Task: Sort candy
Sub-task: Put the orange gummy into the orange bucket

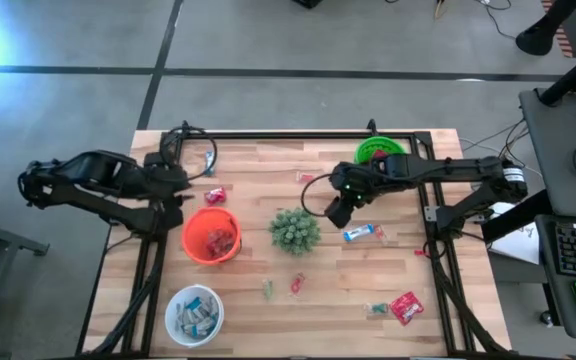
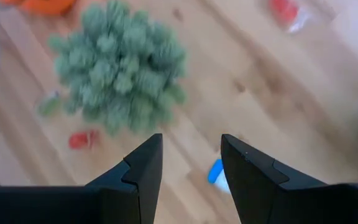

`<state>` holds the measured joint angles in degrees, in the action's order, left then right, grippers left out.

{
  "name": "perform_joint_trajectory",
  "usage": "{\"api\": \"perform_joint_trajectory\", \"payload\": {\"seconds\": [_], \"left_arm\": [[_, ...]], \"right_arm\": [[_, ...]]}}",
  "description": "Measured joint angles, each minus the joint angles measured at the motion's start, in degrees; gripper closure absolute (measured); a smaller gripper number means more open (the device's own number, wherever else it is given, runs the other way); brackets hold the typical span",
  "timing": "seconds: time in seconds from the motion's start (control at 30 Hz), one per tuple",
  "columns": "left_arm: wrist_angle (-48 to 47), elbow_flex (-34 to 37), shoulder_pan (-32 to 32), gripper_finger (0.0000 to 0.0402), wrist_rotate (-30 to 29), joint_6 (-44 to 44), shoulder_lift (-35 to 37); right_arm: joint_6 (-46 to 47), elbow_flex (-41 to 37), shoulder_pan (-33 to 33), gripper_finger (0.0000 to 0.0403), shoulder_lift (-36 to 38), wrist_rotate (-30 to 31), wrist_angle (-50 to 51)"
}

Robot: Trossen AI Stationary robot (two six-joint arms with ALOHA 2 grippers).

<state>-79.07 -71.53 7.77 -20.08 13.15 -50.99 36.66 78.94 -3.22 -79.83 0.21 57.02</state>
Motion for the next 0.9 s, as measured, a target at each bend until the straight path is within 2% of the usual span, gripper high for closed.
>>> {"api": "perform_joint_trajectory", "payload": {"seconds": [0.1, 0.27, 0.5, 0.67, 0.77, 0.9], "left_arm": [[0.00, 0.00, 0.00, 0.0288, -5.69, 0.67, 0.26], [0.15, 0.00, -0.09, 0.0288, -11.79, 5.22, -0.06], [0.15, 0.00, -1.62, 0.0288, -25.20, 24.98, -2.05], [0.17, 0.00, -2.60, 0.0288, -33.88, 37.04, -4.09], [0.15, -0.28, -3.05, 0.0288, -37.51, 41.98, -5.36], [0.52, -2.22, -3.05, 0.0288, -38.50, 46.25, -7.54]], "right_arm": [[-1.23, 0.00, -2.11, 0.0250, 0.00, 2.19, -1.62], [-4.16, -0.04, -7.59, 0.0250, 0.00, 5.87, -6.83], [-11.13, -0.04, -17.94, 0.0250, 0.00, 5.92, -16.84], [-19.20, 0.39, -25.42, 0.0250, 0.00, 6.00, -20.41], [-25.89, 0.39, -29.35, 0.0250, 0.00, 5.87, -20.75], [-32.91, 0.39, -34.01, 0.0250, 0.00, 5.87, -21.07]]}}
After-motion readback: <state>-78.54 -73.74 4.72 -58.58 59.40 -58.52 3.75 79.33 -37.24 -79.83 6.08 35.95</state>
